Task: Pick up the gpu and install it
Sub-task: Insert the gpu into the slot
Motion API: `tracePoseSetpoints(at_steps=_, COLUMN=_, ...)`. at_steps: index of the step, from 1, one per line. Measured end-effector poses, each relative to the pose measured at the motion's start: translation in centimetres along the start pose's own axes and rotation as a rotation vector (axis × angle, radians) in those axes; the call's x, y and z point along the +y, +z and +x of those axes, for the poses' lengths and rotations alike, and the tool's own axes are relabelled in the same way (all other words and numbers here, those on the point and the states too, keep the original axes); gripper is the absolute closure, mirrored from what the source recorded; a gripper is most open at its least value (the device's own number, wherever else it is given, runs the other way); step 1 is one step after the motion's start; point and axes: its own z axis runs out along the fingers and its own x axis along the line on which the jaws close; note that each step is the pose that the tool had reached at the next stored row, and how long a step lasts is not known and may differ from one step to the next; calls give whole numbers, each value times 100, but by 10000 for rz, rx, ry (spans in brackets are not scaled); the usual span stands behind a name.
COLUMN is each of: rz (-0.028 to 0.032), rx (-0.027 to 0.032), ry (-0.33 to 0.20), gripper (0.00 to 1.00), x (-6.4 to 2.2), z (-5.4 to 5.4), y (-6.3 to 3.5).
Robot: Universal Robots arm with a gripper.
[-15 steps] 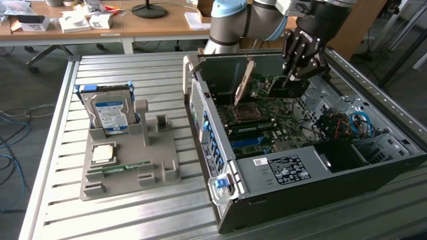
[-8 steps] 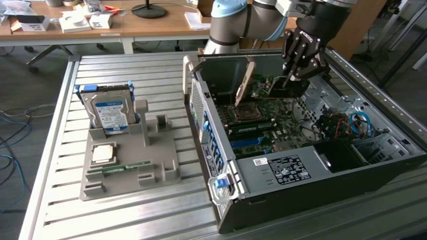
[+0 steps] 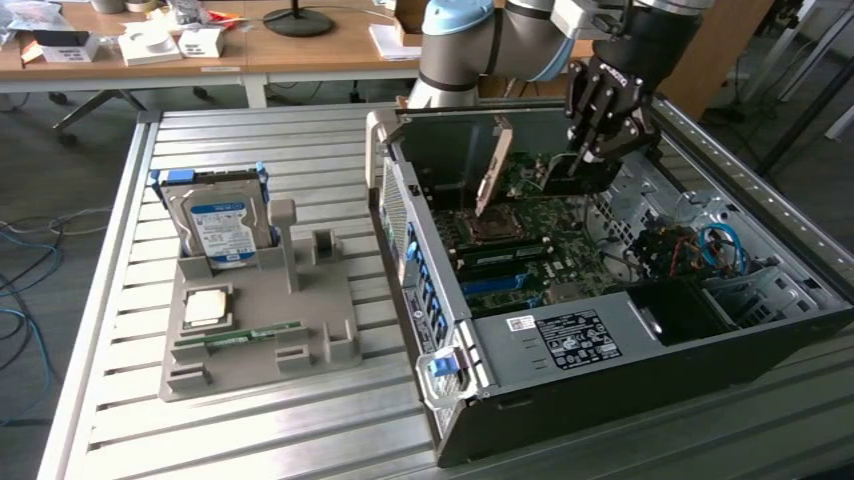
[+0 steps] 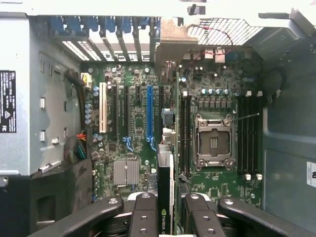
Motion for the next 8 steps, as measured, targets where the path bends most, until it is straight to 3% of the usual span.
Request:
tracePoseSetpoints(at_steps=2, rz=46, rx=-4, ry=-70, gripper=74, x=0, z=0, y=1)
tracePoseSetpoints(at_steps=5, rz=55, rx=-8, ry=-76, gripper=74, x=1, z=0, y=1)
tracePoseSetpoints(at_steps=8, rz=214, rx=-101, ry=-105, gripper=74, x=12, z=1, y=6)
